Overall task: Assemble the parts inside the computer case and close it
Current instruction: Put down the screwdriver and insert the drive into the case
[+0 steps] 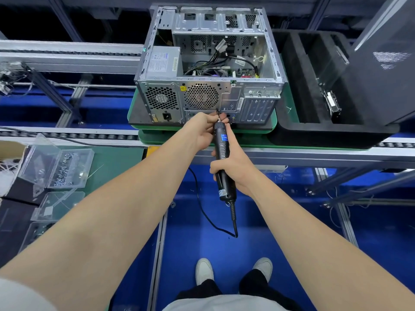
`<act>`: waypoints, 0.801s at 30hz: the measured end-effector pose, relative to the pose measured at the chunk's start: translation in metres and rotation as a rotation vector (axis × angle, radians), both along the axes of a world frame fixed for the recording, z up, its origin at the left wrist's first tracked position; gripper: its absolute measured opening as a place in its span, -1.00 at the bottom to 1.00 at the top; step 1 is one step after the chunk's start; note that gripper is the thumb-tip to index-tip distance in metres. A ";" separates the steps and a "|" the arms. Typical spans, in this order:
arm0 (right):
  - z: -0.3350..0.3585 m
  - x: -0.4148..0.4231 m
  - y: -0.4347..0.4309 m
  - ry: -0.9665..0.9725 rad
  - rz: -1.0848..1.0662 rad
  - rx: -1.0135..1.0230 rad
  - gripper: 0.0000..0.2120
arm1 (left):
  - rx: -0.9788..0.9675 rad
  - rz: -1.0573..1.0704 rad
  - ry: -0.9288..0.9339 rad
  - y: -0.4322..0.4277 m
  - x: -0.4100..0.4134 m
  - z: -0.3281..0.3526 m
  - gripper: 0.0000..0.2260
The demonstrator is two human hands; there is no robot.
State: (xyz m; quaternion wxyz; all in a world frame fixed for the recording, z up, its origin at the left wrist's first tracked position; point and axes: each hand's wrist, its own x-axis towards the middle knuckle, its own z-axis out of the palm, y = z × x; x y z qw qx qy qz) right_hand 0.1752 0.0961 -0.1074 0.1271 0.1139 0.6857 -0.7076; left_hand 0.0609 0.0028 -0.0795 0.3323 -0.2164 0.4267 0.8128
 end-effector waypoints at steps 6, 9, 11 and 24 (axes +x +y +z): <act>-0.002 -0.003 -0.004 0.000 -0.011 -0.012 0.25 | 0.062 0.030 0.017 -0.002 0.001 -0.002 -0.69; 0.000 -0.004 -0.005 0.010 -0.009 0.022 0.28 | 0.109 0.062 0.010 -0.002 0.001 -0.002 -0.71; 0.001 -0.005 -0.006 0.011 -0.012 0.033 0.28 | 0.105 0.064 0.007 -0.001 0.001 -0.001 -0.72; 0.003 -0.006 -0.012 0.011 -0.046 -0.017 0.26 | 0.020 0.013 0.014 -0.003 0.002 0.001 -0.68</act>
